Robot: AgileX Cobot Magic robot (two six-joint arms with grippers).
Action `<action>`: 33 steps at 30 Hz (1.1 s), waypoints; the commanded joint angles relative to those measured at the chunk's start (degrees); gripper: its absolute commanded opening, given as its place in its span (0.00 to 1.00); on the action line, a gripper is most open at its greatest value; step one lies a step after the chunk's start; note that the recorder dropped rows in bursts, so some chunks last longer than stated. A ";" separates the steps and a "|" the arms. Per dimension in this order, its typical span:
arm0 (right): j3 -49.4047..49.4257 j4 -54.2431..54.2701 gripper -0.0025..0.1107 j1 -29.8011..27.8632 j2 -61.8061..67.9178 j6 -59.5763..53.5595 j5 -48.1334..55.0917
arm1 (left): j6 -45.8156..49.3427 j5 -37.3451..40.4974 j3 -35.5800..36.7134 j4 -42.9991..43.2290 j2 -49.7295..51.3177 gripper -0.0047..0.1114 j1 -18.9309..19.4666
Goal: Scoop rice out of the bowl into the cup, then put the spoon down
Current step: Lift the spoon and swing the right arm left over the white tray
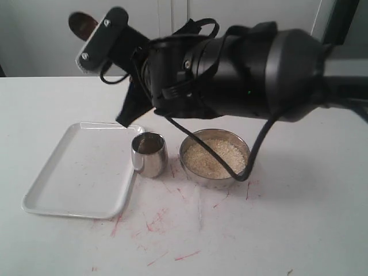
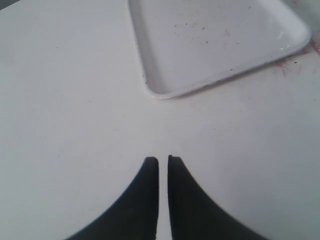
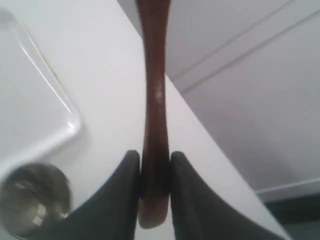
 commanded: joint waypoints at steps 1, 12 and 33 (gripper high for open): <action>-0.26 13.75 0.02 -0.01 -4.39 8.33 -12.94 | -0.33 2.22 0.53 0.00 -0.17 0.16 -0.22; -0.26 60.59 0.02 0.21 -6.90 8.92 -26.33 | -0.33 2.22 0.53 0.00 -0.17 0.16 -0.22; -15.70 62.55 0.02 5.08 4.68 -5.29 -6.60 | -0.33 2.22 0.53 0.00 -0.17 0.16 -0.22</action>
